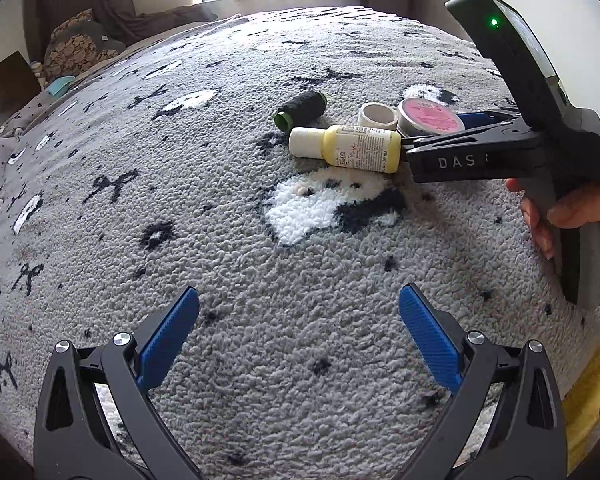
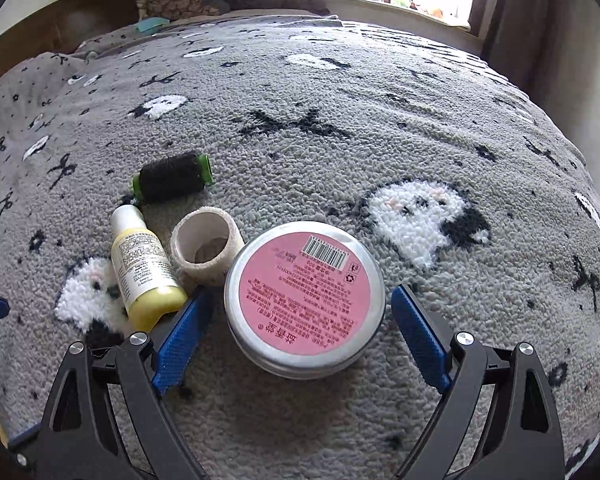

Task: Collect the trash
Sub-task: 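Grasp the yellow bottle with the left tool while the right tool grasps the pink tin, then lower the yellow bottle and pink tin into the bin and open both tools, then grasp the black thread spool with the left tool while the right tool grasps the white tape roll, then lower the spool and tape roll into the bin and open both tools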

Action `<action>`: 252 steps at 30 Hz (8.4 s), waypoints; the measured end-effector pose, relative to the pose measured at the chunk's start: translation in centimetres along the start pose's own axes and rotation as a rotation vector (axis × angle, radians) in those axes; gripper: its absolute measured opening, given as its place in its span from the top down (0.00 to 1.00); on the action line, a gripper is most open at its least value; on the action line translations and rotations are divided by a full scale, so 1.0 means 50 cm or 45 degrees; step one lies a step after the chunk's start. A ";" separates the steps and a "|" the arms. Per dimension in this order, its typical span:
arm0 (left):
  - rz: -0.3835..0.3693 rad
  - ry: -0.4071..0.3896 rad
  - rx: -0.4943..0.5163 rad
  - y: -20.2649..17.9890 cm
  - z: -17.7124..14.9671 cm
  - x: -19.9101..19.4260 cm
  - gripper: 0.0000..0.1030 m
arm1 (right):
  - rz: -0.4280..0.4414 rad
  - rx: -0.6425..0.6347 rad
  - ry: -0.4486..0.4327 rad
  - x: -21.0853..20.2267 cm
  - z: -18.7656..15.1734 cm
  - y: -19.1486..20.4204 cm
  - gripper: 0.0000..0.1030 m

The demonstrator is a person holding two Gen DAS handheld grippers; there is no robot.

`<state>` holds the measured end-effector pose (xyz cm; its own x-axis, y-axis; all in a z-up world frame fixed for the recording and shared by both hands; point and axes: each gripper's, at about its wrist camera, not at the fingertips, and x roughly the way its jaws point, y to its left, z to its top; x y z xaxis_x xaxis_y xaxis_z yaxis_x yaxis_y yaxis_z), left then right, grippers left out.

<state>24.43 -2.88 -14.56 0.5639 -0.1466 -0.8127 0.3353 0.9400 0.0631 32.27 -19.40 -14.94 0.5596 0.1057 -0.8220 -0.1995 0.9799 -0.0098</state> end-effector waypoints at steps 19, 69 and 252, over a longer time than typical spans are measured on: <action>-0.116 -0.030 0.046 -0.046 0.155 0.119 0.08 | -0.104 0.052 -0.039 -0.085 -0.056 -0.142 0.31; -0.065 -0.283 0.059 -0.173 -0.233 -0.370 0.21 | -0.048 0.093 -0.243 -0.498 -0.418 -0.009 0.31; -0.052 -0.279 0.044 -0.104 -0.050 -0.310 0.60 | -0.061 0.040 -0.245 -0.417 -0.242 -0.030 0.68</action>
<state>12.08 -4.73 -3.73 0.6984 -0.2514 -0.6701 0.3849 0.9213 0.0555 11.17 -25.12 -4.65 0.7117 0.0862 -0.6972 -0.1452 0.9891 -0.0259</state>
